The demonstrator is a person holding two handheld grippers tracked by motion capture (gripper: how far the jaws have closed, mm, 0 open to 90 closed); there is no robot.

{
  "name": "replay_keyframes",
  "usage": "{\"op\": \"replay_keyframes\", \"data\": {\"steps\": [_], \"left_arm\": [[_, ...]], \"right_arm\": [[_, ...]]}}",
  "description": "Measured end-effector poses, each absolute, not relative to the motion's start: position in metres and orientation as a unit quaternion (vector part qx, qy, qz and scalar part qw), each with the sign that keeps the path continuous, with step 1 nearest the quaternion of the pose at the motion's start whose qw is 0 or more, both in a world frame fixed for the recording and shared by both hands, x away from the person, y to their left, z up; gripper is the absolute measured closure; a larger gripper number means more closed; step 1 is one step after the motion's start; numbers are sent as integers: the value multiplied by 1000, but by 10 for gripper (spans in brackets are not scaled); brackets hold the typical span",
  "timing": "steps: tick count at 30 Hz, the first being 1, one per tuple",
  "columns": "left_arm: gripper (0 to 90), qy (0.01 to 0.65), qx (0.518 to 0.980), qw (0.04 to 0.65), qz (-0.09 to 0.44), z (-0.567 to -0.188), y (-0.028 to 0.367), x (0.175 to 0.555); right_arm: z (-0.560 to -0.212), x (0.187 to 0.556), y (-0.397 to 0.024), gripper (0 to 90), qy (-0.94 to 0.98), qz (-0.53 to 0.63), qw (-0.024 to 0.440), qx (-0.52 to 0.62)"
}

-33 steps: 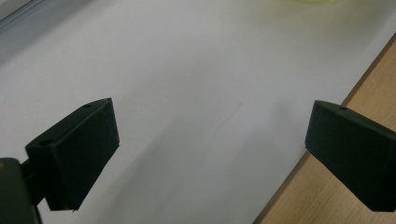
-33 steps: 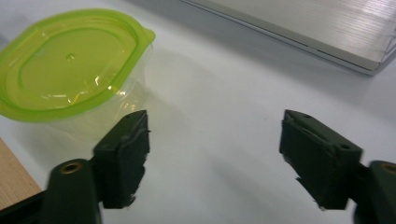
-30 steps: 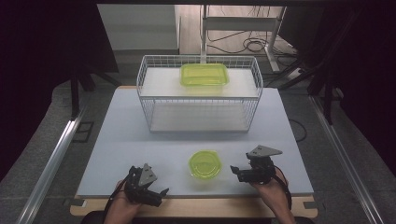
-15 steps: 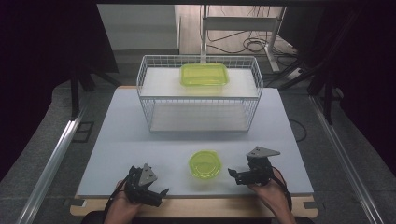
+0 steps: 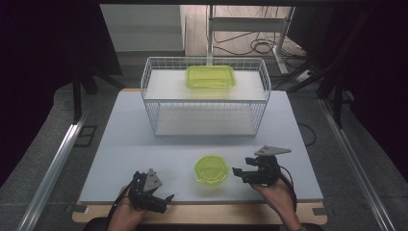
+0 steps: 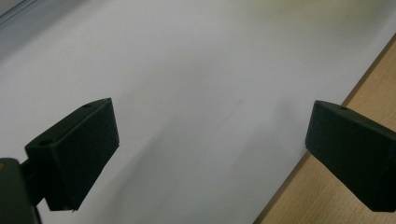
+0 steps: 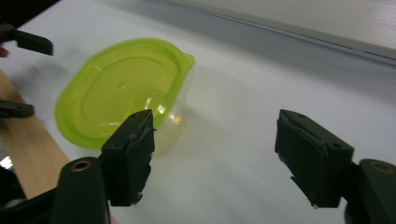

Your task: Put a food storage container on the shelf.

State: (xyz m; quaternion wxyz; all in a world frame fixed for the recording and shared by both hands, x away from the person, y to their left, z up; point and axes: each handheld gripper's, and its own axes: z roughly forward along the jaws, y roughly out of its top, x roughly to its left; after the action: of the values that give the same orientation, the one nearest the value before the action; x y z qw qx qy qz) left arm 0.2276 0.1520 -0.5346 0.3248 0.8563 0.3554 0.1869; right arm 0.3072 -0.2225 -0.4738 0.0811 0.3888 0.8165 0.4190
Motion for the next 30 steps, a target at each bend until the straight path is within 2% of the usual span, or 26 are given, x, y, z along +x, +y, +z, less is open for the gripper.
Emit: {"op": "replay_keyframes", "data": {"steps": [18, 30], "left_arm": [[27, 355, 857, 325, 186, -534, 153, 228], [27, 354, 859, 321, 182, -536, 152, 228]], "right_arm": [[-476, 337, -199, 413, 805, 427, -12, 412], [-494, 356, -196, 608, 788, 417, -108, 440]]}}
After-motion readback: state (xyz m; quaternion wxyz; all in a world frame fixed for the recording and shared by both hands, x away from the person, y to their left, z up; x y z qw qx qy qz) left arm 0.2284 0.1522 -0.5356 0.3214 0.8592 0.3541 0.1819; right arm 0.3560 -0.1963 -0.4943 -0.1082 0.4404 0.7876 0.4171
